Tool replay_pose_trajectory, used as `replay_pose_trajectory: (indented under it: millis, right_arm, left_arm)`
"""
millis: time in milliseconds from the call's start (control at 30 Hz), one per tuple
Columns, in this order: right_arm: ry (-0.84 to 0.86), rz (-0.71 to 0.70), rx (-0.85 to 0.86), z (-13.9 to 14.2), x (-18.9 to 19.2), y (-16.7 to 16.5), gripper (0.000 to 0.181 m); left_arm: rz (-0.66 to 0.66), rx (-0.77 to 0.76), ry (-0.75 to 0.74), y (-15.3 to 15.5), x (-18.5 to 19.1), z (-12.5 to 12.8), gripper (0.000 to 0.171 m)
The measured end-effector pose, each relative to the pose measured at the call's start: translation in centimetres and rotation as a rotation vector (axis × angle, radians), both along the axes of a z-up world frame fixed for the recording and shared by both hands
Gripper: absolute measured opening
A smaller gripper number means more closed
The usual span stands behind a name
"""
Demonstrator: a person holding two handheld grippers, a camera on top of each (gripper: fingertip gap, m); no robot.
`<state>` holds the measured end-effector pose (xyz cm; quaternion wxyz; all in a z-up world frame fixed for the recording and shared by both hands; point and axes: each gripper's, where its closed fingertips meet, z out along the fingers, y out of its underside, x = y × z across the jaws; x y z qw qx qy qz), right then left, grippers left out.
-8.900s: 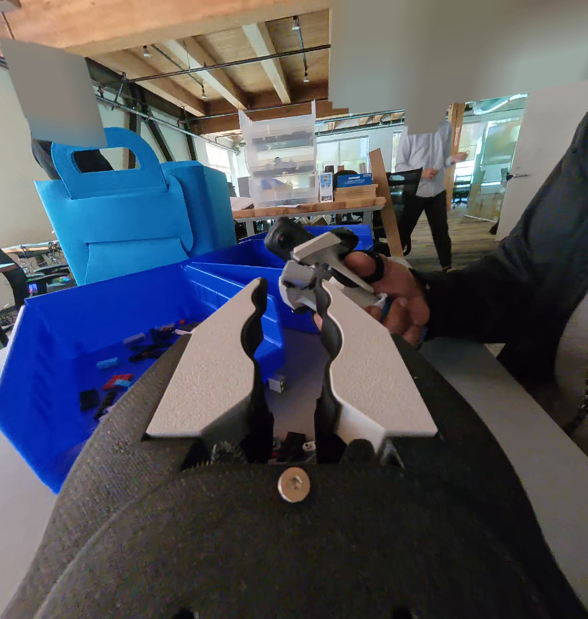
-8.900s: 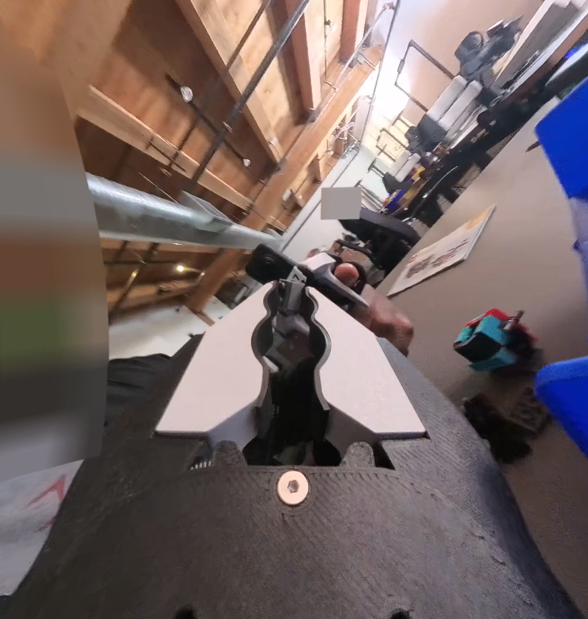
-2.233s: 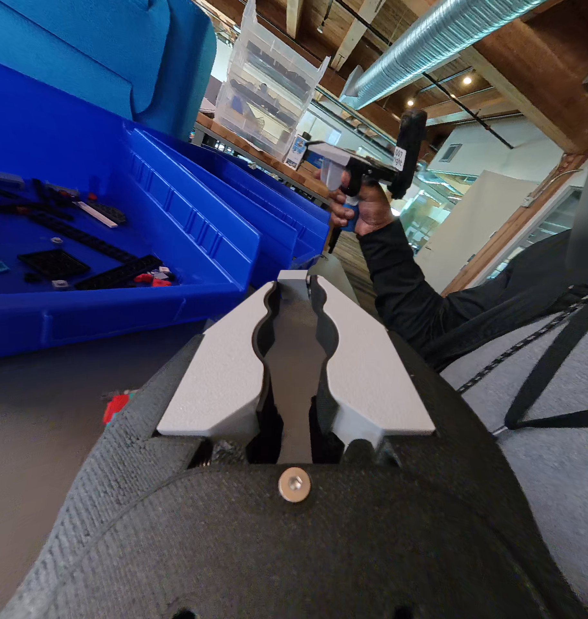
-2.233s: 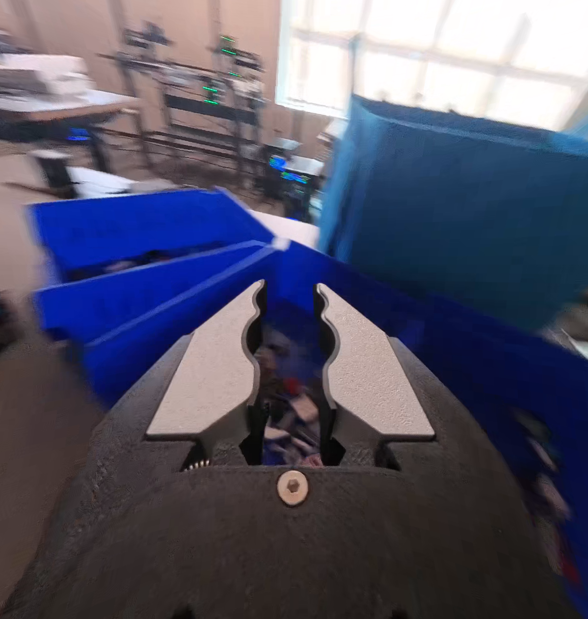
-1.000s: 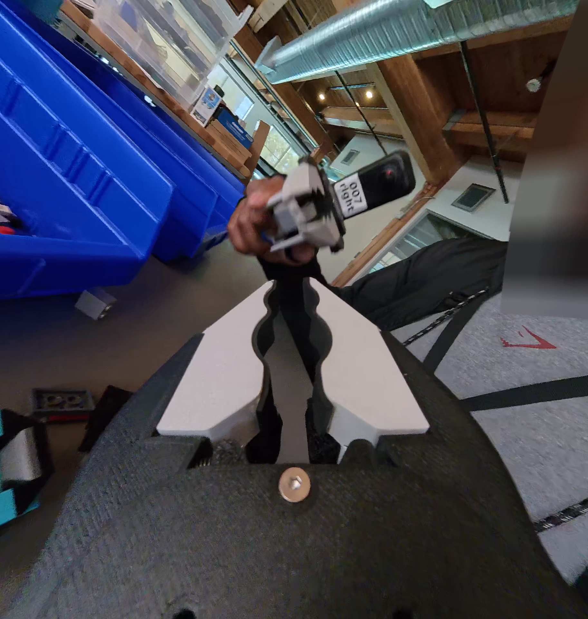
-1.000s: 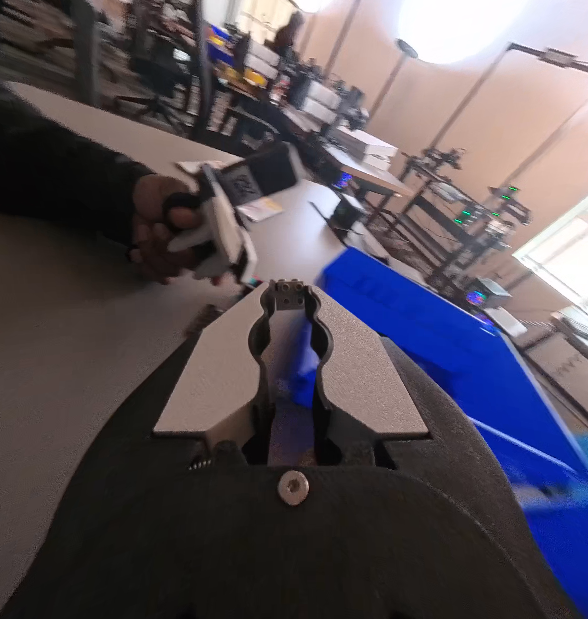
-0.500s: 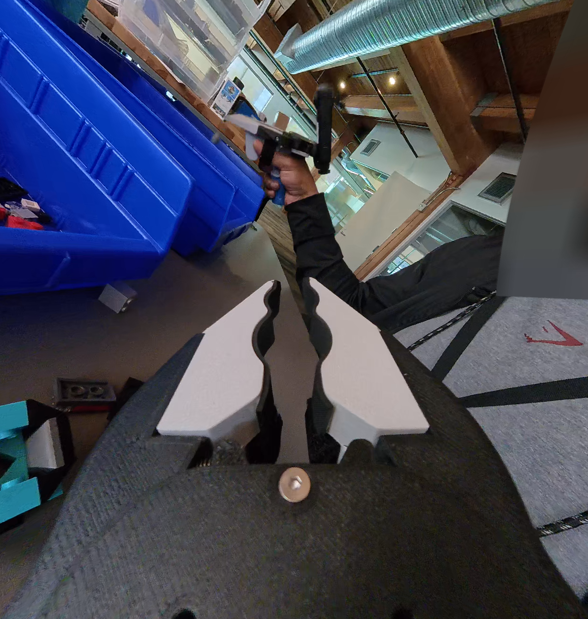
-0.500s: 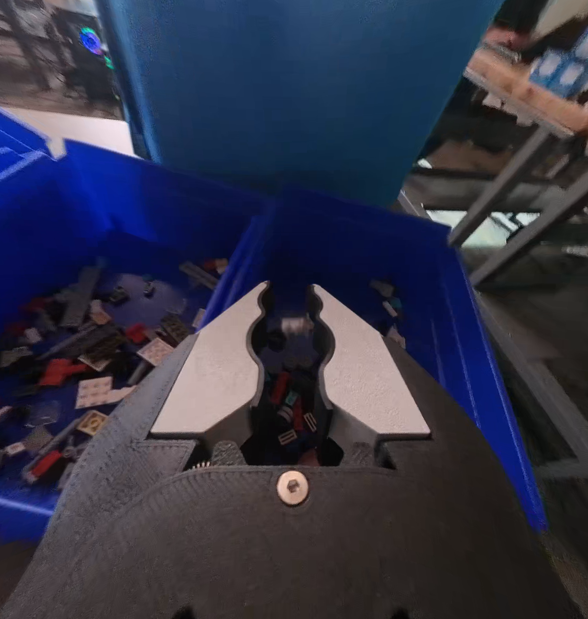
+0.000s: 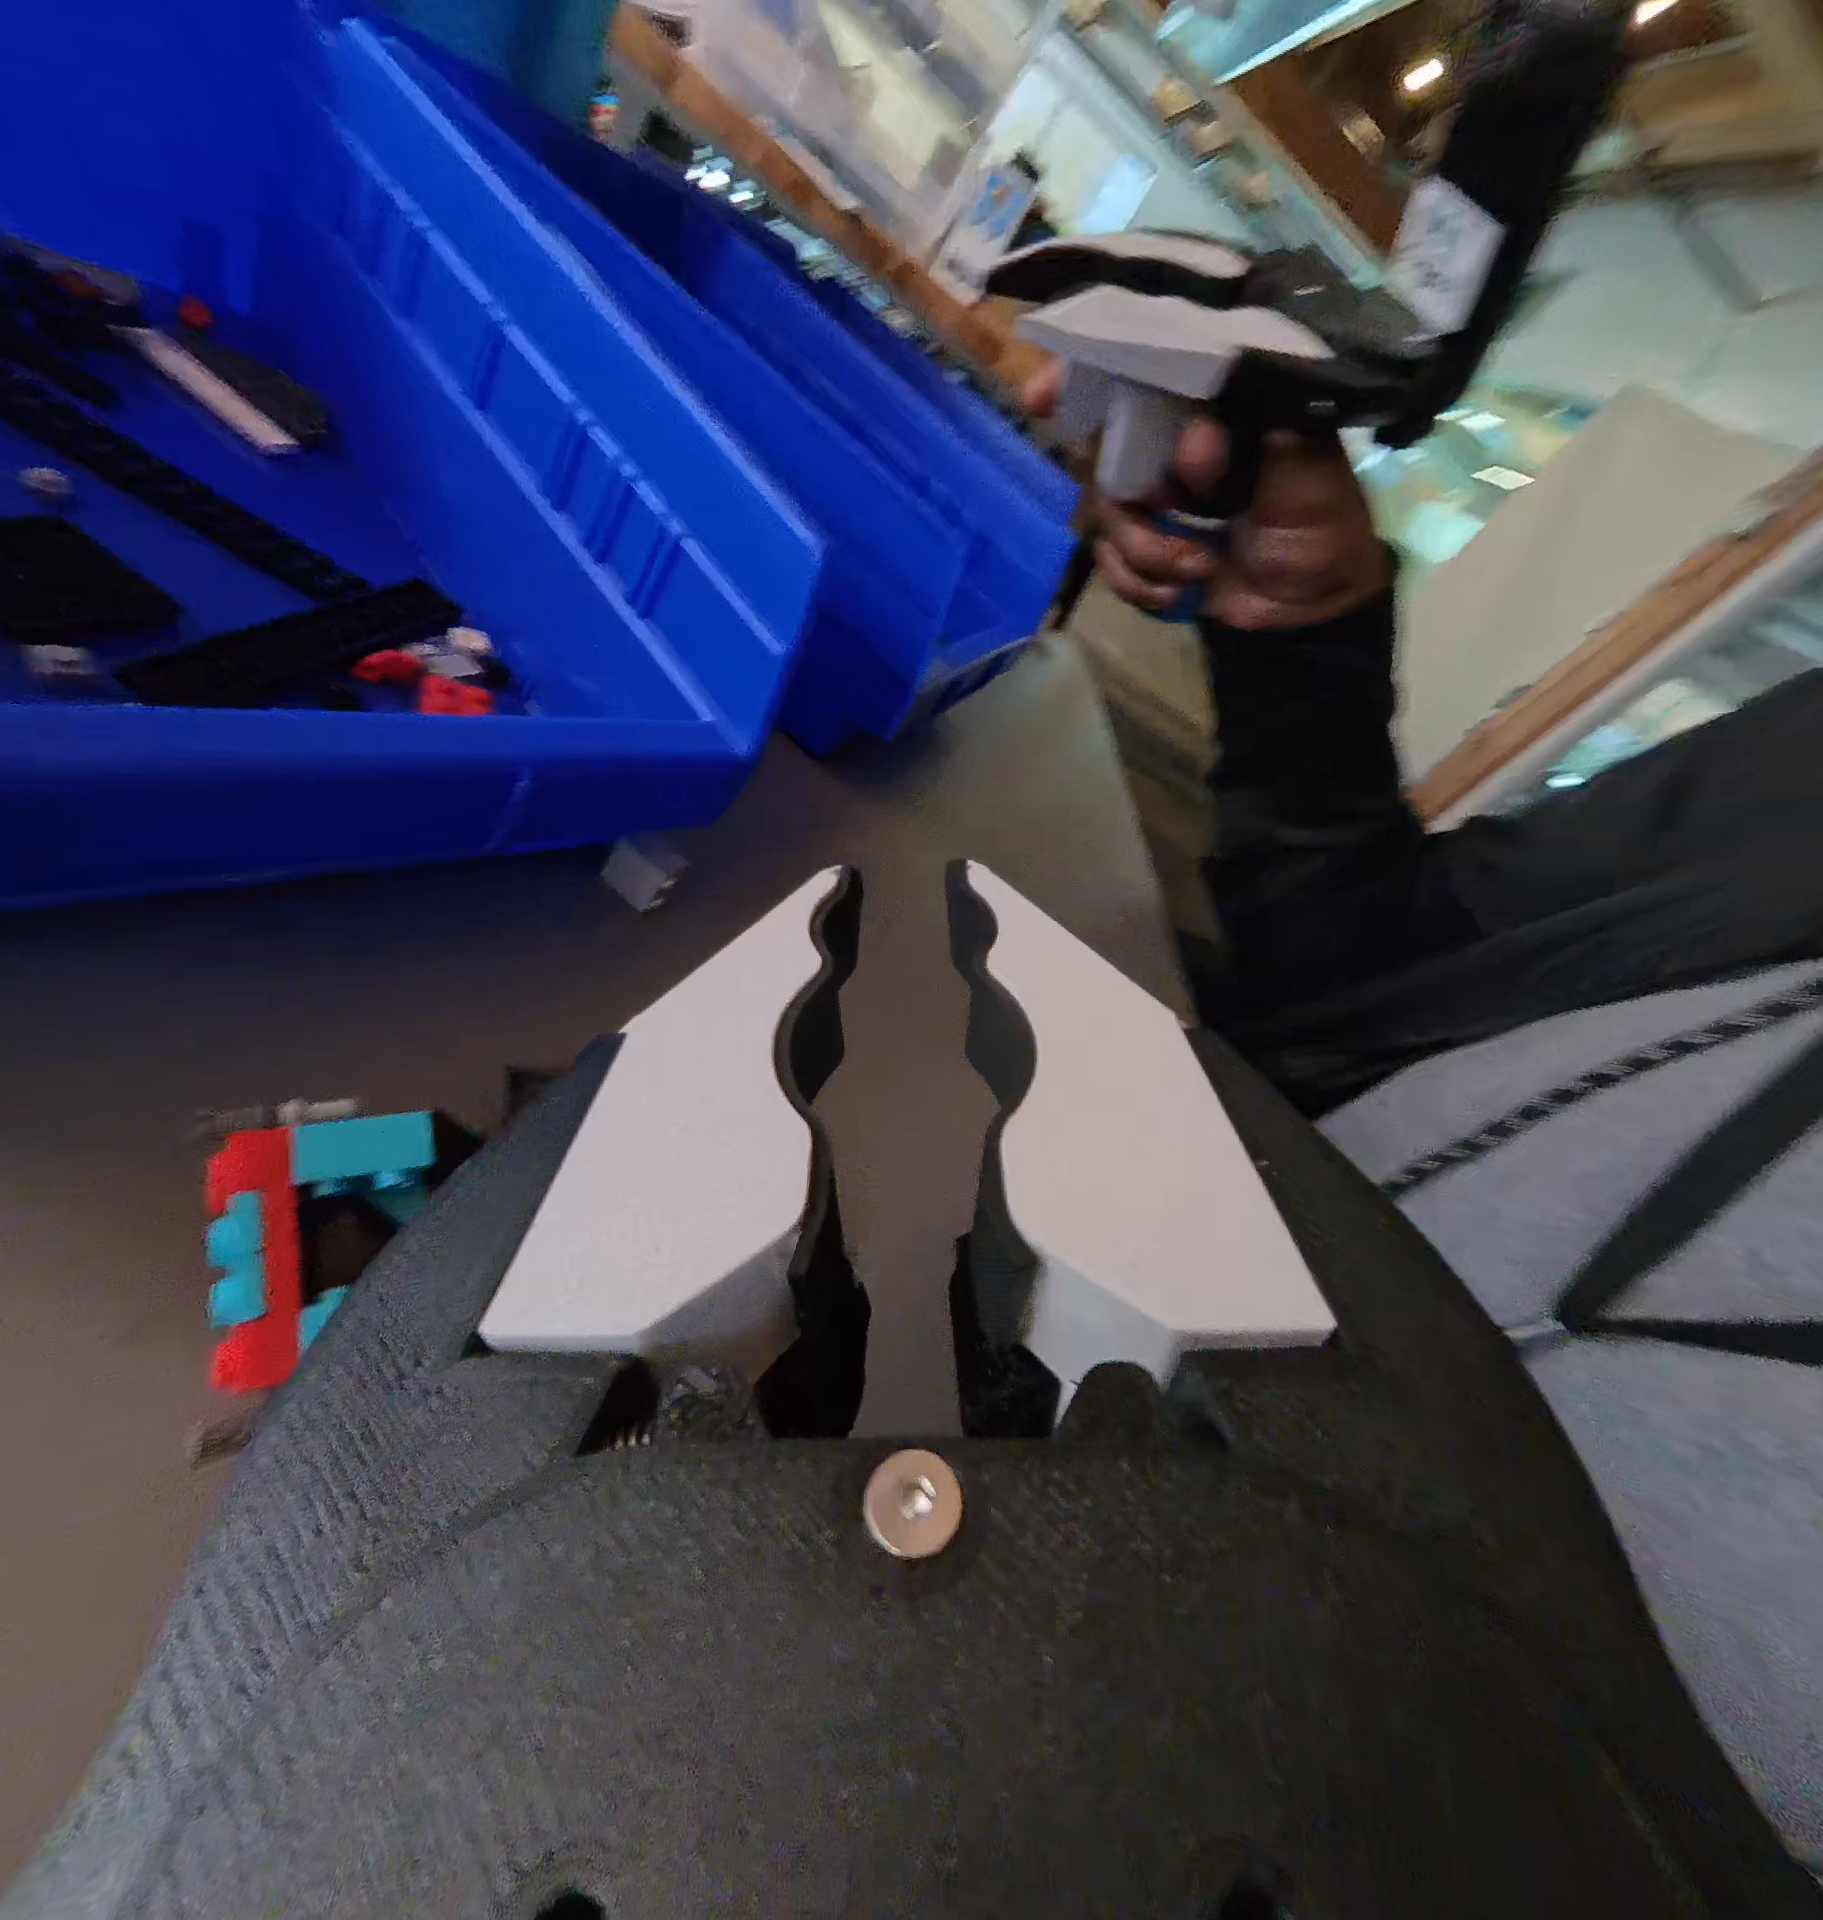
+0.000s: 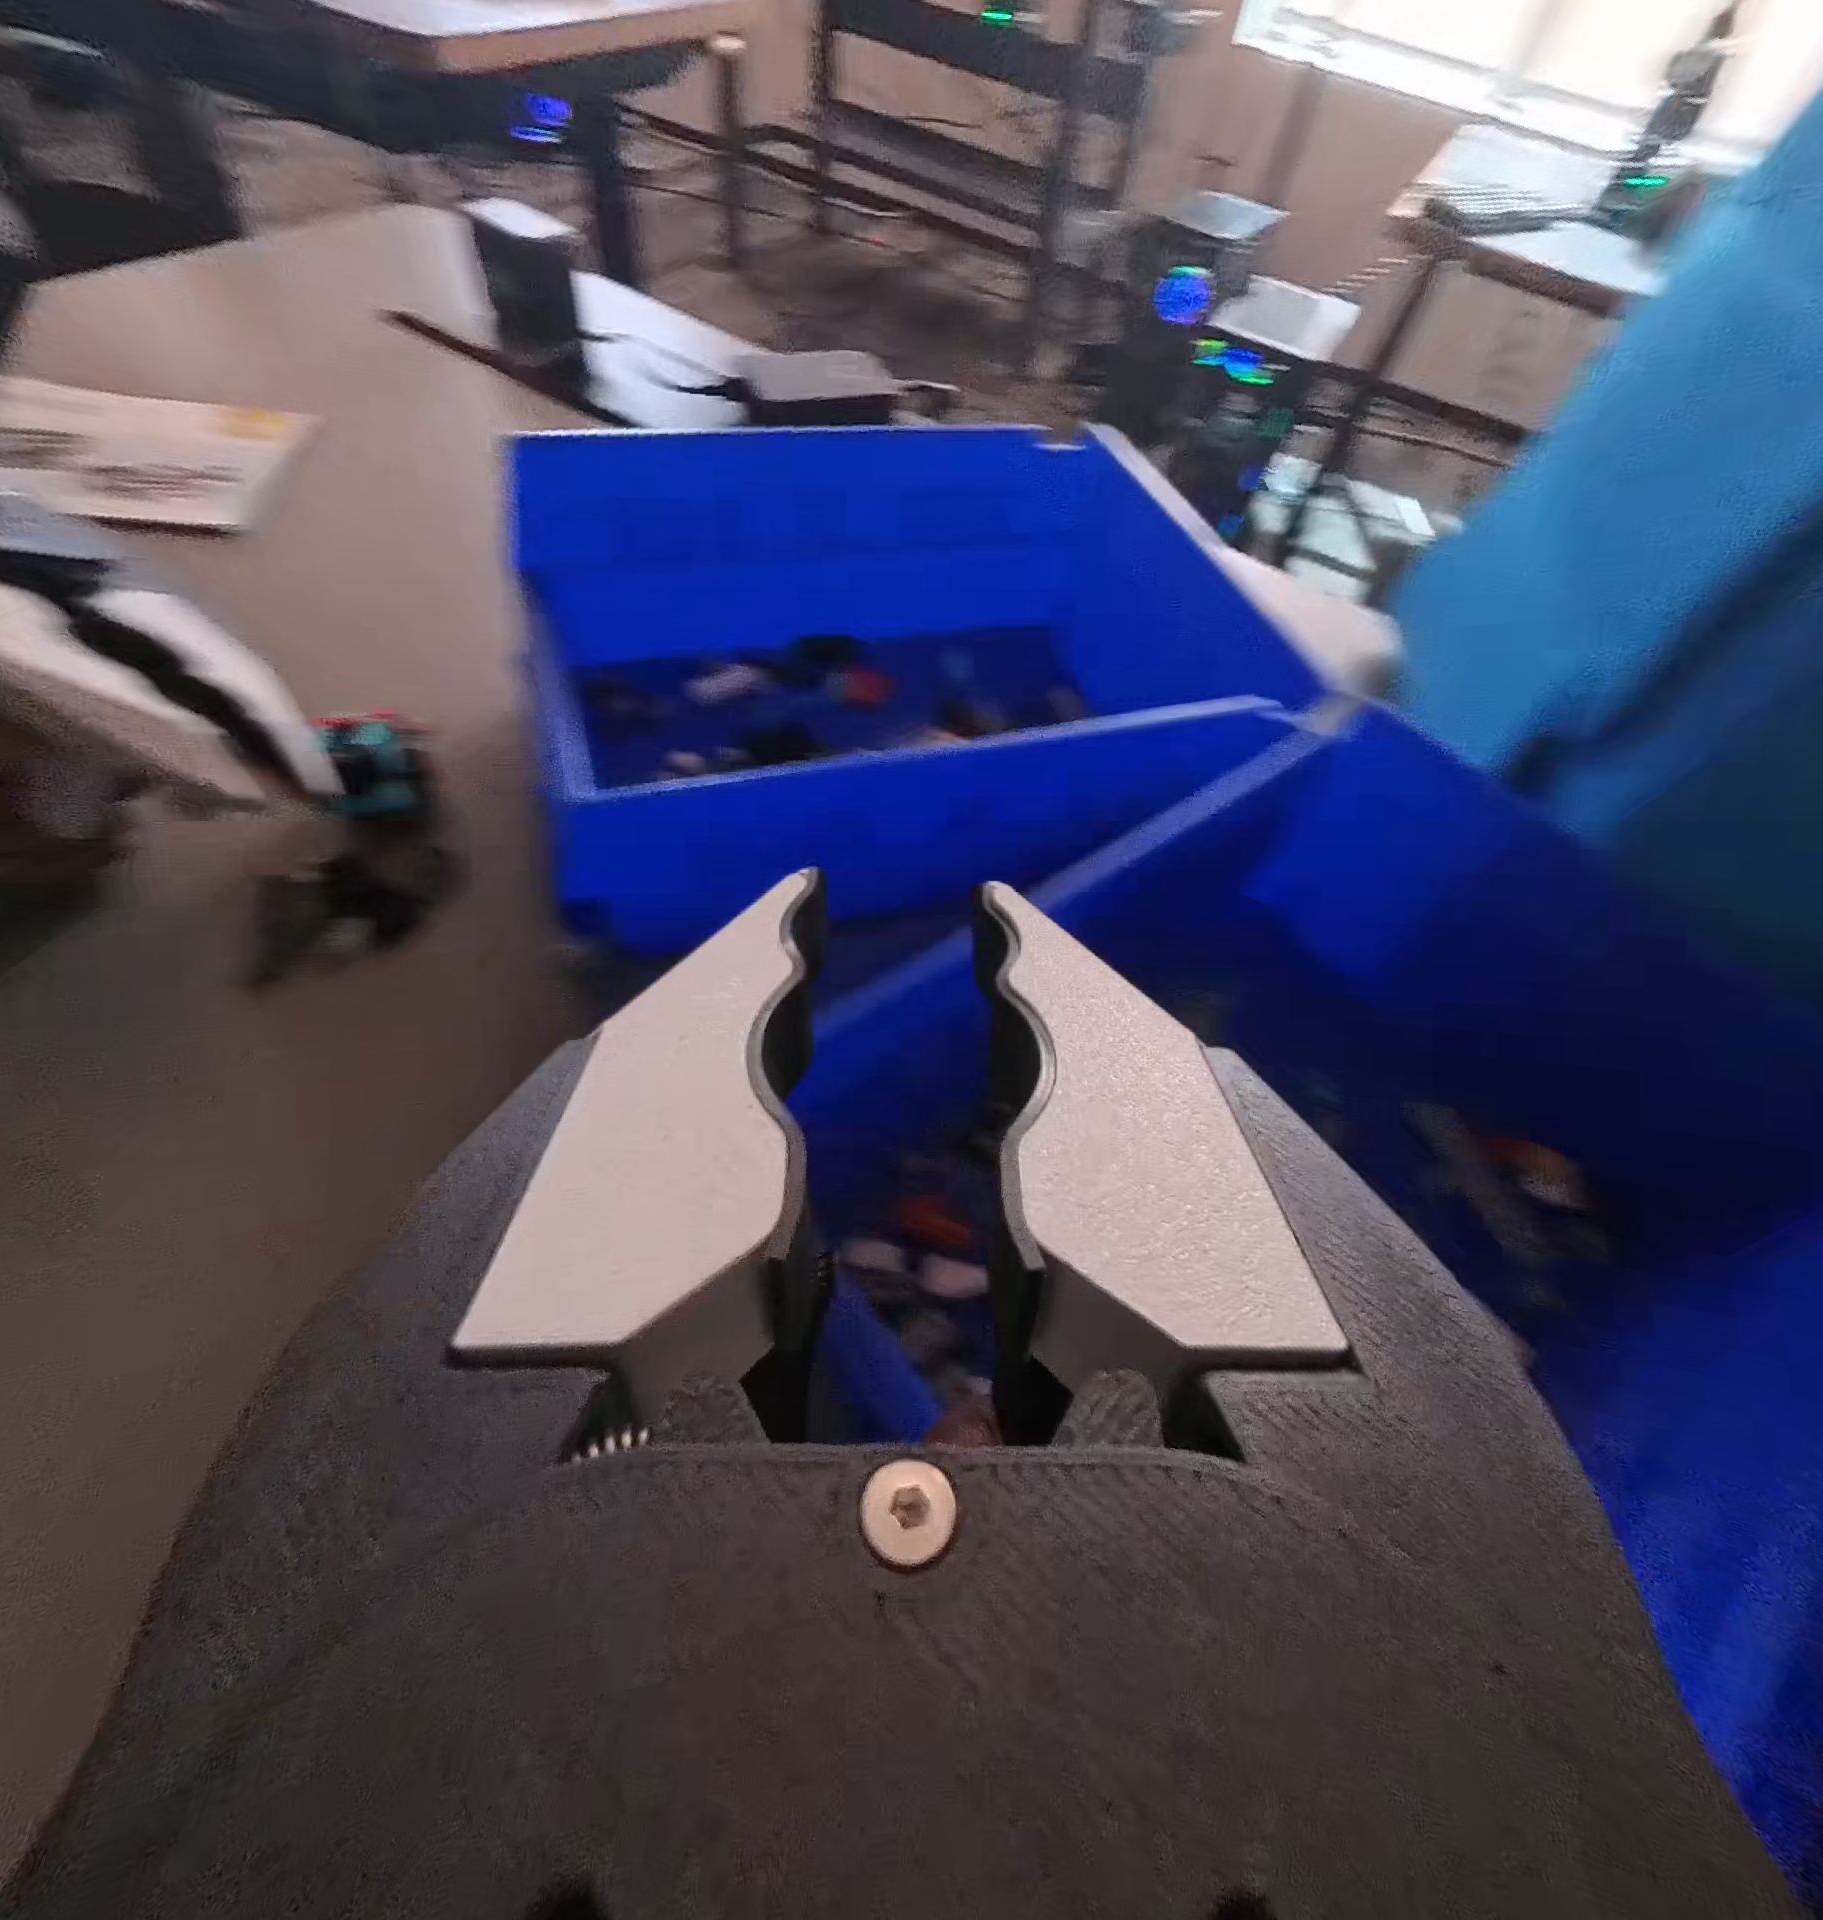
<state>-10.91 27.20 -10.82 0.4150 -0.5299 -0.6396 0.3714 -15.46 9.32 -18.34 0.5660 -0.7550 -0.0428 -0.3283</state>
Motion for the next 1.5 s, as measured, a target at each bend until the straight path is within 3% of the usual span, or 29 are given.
replay_pose_trajectory:
  millis: [100, 200, 433, 767, 900, 967, 1067, 1267, 1500]
  right_arm:
    - [0.002, 0.107, -0.051, -1.6, -2.1, -6.3, 0.029]
    - [0.027, 0.087, -0.094, -3.3, -3.1, -8.7, 0.028]
    - [0.127, -0.031, -0.227, -5.3, -1.1, -8.2, 0.025]
    - [0.149, 0.071, -0.345, -6.3, 0.9, -9.4, 0.024]
    - [0.136, 0.099, -0.363, -6.7, 1.2, -9.9, 0.024]
    - [0.125, 0.123, -0.358, -6.9, 1.2, -10.4, 0.025]
    - [0.118, 0.170, -0.332, -7.1, 1.1, -11.4, 0.025]
    - [0.163, 0.310, -0.248, -6.3, 0.1, -14.4, 0.029]
    - [0.287, 0.394, -0.059, -2.7, -4.1, -17.6, 0.031]
  left_arm:
    - [0.119, -0.096, 0.119, 0.5, -0.9, -1.2, 0.024]
    - [0.224, -0.161, 0.158, 1.4, -0.6, -1.7, 0.030]
    - [0.389, -0.300, 0.293, 4.7, 0.4, -3.5, 0.033]
    - [0.481, -0.508, 0.520, 6.4, -1.0, -7.1, 0.035]
    - [0.488, -0.527, 0.545, 6.9, -1.3, -7.6, 0.015]
    - [0.472, -0.514, 0.533, 6.9, -1.1, -7.5, 0.014]
    - [0.420, -0.445, 0.448, 6.3, -0.2, -6.5, 0.014]
    - [0.184, -0.211, 0.044, 3.0, 2.3, -1.2, 0.014]
    - [-0.005, -0.003, -0.039, -0.6, -1.0, 4.0, 0.013]
